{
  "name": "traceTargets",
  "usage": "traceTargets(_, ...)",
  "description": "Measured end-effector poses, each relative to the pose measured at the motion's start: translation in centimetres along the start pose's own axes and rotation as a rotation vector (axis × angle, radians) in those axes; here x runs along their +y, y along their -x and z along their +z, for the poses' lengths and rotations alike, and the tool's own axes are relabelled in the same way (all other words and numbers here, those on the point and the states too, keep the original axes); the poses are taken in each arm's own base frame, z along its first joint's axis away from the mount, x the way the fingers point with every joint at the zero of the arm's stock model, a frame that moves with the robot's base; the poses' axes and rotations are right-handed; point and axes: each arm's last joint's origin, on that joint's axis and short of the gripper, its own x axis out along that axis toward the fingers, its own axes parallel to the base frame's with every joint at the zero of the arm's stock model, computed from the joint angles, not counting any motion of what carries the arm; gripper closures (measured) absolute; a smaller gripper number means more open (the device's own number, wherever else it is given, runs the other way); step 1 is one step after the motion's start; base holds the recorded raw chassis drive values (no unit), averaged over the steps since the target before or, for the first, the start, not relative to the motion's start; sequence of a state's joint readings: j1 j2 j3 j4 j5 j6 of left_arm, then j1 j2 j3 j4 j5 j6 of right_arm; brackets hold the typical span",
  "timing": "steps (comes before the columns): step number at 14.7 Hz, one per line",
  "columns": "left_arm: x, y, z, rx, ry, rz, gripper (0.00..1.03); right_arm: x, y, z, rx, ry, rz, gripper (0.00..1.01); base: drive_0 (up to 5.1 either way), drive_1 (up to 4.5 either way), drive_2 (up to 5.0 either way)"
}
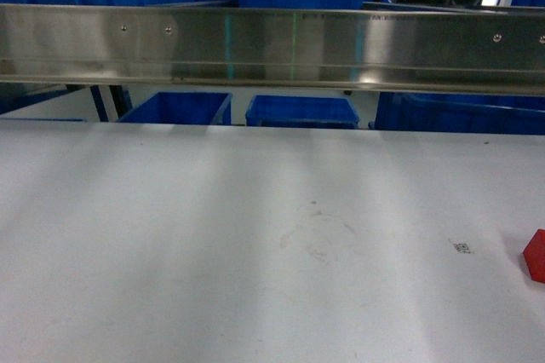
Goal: Place magnetic block on left shelf second layer
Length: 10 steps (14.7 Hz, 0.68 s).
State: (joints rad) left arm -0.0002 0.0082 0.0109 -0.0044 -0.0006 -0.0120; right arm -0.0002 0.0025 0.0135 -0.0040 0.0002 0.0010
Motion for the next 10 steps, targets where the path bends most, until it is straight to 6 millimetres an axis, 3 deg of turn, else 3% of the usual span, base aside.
traceTargets(10, 0.00, 0.00, 0.00, 0.000, 0.000, 0.000, 0.05, 0.00, 0.00, 0.00, 0.000, 0.000, 0.000, 0.03, 0.0, 0.00, 0.0)
